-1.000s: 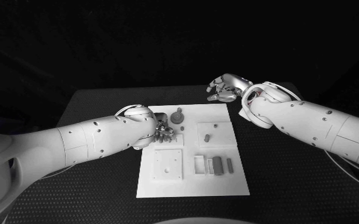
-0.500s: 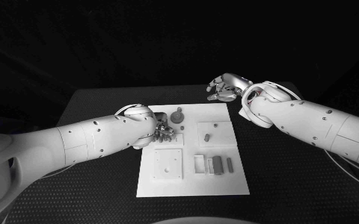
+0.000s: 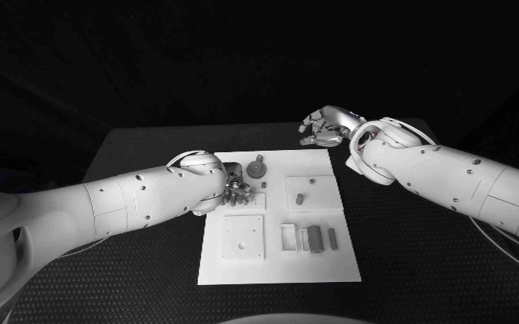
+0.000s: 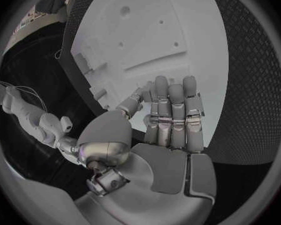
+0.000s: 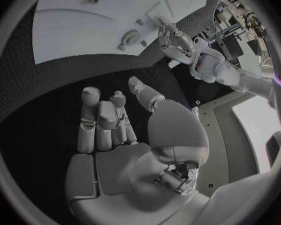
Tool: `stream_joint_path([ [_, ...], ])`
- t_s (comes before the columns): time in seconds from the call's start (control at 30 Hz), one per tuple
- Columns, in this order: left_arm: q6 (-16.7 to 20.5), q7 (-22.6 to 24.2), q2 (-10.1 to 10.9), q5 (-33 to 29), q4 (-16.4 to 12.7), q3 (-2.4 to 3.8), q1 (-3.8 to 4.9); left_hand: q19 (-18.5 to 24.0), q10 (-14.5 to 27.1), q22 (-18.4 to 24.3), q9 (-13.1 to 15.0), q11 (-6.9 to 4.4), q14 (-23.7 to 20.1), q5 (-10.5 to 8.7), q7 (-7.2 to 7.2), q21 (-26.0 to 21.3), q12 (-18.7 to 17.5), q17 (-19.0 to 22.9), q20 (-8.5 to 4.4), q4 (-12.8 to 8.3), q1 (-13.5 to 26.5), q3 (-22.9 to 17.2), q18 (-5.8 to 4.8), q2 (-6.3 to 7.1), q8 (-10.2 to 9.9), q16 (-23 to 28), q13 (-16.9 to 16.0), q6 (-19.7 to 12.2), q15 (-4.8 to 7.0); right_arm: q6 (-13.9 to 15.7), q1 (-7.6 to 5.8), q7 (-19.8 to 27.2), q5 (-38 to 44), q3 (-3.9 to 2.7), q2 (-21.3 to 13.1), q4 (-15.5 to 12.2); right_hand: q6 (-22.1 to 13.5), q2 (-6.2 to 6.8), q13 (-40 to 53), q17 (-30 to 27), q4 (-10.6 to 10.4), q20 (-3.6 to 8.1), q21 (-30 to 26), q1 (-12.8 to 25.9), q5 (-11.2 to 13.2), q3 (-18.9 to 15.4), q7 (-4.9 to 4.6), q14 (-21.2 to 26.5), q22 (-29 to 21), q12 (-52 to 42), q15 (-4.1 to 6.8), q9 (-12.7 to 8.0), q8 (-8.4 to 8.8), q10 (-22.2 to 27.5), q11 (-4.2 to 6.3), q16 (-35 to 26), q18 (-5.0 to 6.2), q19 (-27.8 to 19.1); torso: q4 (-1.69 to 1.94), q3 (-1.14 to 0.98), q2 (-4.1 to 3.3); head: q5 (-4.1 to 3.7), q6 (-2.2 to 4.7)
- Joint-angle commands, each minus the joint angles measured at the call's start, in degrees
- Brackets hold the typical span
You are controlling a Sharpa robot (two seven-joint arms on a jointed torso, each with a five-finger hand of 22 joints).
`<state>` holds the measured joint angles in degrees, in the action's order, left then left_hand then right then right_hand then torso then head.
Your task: Assemble the parts on the task board
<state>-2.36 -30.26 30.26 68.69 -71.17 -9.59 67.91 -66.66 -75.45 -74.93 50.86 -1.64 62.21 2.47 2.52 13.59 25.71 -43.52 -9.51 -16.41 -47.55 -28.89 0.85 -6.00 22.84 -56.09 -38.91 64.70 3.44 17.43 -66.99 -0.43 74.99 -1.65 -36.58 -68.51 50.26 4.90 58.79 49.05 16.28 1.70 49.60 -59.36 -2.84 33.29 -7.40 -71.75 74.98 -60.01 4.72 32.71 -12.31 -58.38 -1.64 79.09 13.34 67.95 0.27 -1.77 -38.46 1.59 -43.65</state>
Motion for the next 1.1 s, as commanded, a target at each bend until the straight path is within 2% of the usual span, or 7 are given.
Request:
stream_joint_path([
  [0.03,-1.2,-0.07,0.04,0.22,-0.09,-0.08,-0.16,-0.37,-0.04,-0.45,0.03,-0.39,-0.16,0.3,-1.17,-0.37,0.17,0.07,0.19,-0.11,-0.31,-0.1,0.42,-0.26,0.16,-0.32,-0.03,1.13,0.37,-0.56,0.02,0.23,0.09,-0.02,0.02,-0.03,0.37,0.13,-0.08,0.07,-0.1,0.34,-0.39,0.58,-0.04,0.09,-0.9,-0.03,0.9,-0.31,-0.17,-0.07,0.34,0.07,-0.14,-0.3,1.66,0.02,-0.02,-0.04,0.01,-0.02,-0.01],
  [1.1,-2.23,-0.18,0.03,0.14,-0.14,-0.08,-0.16,-0.4,-0.03,-0.48,0.05,-0.39,-0.18,0.3,-1.16,-0.46,0.16,0.17,0.19,-0.1,-0.35,-0.03,0.41,-0.25,0.11,-0.37,0.0,1.14,0.37,-0.68,0.02,0.23,0.09,-0.01,0.17,0.15,0.37,0.12,-0.11,0.07,-0.08,0.34,-0.4,0.57,-0.05,0.12,-0.9,-0.03,0.91,-0.34,-0.17,-0.08,0.34,0.08,-0.14,-0.3,1.66,0.02,-0.03,-0.05,0.0,0.0,-0.23],
])
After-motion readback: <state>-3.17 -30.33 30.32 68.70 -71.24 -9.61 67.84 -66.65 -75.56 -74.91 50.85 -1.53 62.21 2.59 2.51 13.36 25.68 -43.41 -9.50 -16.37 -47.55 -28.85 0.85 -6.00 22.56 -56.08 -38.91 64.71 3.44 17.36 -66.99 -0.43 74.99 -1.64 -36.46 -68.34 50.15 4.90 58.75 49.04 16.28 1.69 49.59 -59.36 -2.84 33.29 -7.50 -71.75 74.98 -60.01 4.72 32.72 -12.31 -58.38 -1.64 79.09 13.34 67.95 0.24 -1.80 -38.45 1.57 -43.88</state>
